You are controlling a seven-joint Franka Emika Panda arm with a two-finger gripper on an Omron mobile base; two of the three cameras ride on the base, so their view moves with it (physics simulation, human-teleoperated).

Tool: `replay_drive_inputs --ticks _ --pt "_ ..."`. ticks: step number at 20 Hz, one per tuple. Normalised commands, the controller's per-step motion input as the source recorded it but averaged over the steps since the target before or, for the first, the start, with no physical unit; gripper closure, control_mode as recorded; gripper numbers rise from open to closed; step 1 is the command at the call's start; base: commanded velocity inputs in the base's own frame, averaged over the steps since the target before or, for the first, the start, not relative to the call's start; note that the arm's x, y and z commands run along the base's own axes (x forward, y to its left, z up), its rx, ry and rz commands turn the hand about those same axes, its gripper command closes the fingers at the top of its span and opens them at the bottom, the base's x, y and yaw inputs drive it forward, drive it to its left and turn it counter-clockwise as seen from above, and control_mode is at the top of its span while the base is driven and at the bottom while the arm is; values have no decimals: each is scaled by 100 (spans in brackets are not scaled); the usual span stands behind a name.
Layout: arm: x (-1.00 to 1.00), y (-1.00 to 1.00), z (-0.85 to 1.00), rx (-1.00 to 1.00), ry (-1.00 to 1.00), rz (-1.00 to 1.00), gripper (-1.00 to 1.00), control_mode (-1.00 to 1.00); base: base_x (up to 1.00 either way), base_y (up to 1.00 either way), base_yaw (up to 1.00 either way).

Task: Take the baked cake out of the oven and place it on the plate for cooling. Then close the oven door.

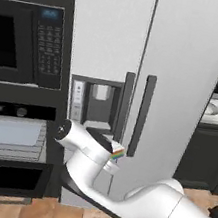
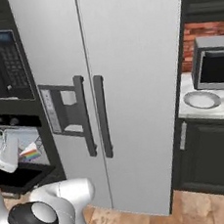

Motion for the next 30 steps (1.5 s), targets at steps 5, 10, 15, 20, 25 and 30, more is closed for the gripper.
replay_drive_inputs --ticks 5,10,15,20,25,30 --pt "0 0 0 0 0 0 100 100 -26 -68 -51" --pt "0 0 0 0 0 0 100 100 -13 -93 -43" --pt "0 0 0 0 0 0 100 100 -2 -99 -25" --pt "0 0 0 0 0 0 100 100 3 -81 -2" --pt "0 0 0 0 0 0 100 100 63 -23 11" --pt "0 0 0 0 0 0 100 100 79 -7 17"
